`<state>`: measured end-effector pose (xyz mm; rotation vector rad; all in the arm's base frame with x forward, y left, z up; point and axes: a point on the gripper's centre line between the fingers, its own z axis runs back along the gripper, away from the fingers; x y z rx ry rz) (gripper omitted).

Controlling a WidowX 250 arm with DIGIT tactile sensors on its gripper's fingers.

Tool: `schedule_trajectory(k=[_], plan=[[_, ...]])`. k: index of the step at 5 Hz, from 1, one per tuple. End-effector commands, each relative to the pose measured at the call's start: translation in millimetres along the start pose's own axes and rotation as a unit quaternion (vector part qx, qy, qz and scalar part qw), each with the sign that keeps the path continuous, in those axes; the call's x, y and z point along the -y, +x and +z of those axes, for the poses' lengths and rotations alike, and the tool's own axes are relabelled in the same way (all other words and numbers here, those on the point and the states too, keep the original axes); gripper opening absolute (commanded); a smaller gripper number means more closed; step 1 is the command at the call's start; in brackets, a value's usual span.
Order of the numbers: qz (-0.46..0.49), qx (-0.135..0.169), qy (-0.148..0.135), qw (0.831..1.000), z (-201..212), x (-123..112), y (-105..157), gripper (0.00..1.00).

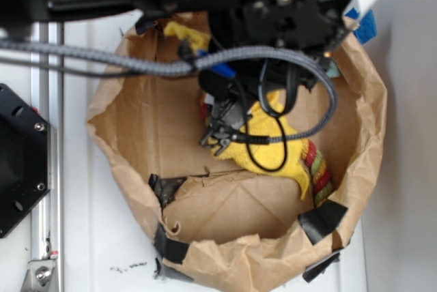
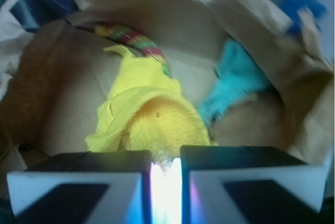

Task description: Grab the yellow cloth.

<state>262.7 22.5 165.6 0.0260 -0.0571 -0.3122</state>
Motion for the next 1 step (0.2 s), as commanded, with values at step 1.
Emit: schedule_trajectory(k=[1], plan=[[0.027, 0.032, 0.041, 0.998, 17.9, 23.8, 13.9, 0.00]])
